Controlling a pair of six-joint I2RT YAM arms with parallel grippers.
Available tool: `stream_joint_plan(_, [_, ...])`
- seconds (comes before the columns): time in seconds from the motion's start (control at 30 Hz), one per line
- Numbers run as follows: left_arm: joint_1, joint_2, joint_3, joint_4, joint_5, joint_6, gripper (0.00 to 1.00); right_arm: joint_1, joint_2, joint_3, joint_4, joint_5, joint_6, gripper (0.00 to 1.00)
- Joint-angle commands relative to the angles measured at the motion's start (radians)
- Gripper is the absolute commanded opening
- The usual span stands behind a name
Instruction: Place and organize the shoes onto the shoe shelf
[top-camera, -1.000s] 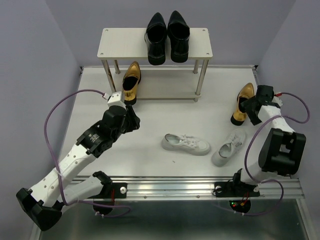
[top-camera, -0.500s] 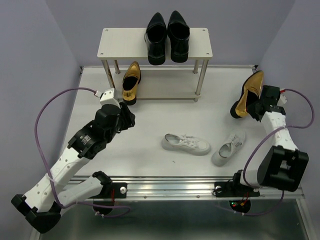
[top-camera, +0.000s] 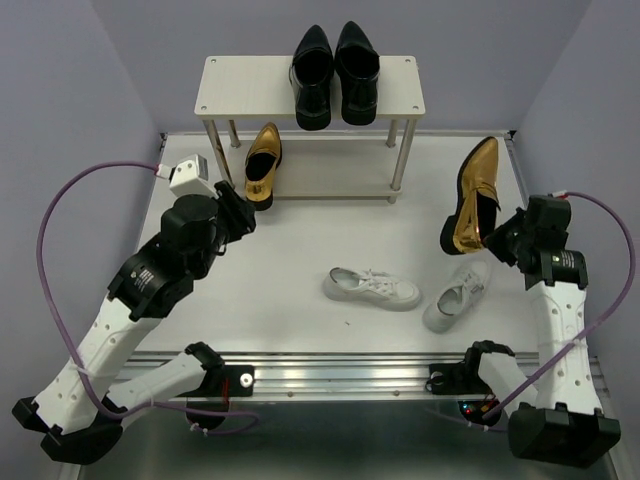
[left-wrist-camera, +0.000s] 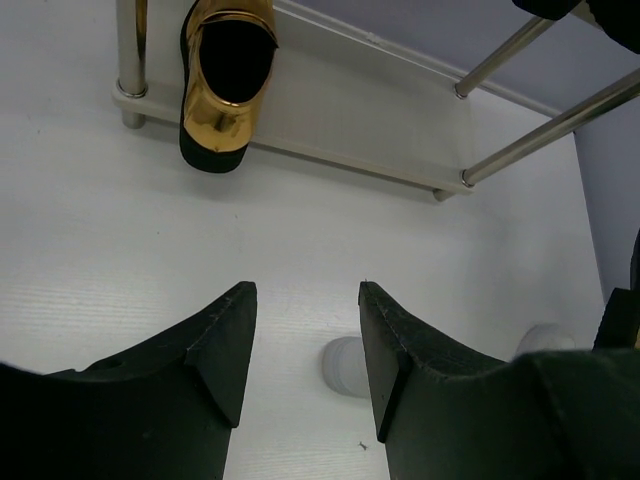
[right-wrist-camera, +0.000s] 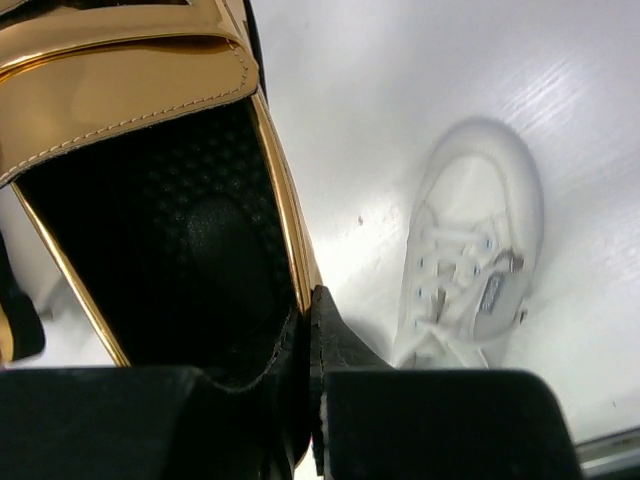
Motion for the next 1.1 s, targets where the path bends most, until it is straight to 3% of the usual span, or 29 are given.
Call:
stream_joint_plan(0.0, [-0.005,0.022,0.045,-0.008,-0.043,-0.007,0.56,0.047,-0.079,0.018,-0.033,-0.066,-0.012,0.01])
stream_joint_plan(0.3, [-0.005,0.063,0.074,-0.008,-0.072,-0.029,0.56,0.090,-0.091,0.016,-0.043,-0.194,-0.057,0.01])
stream_joint_plan(0.73, [-0.002,0.198,0.172,-0.042,-0.090,-0.052,0.56,0.152,-0.081,0.010,-0.111,-0.408,-0.242,0.01])
stream_joint_plan(0.87, [0.004,0.232,0.232,-0.042,-0.098,-0.040,0.56,0.215,-0.062,-0.002,-0.105,-0.427,-0.262,0.01])
stream_joint_plan(1.07, [0.056,0.272,0.284,-0.066,-0.095,-0.026,0.56,0.467,-0.001,0.010,0.024,-0.278,-0.157,0.01])
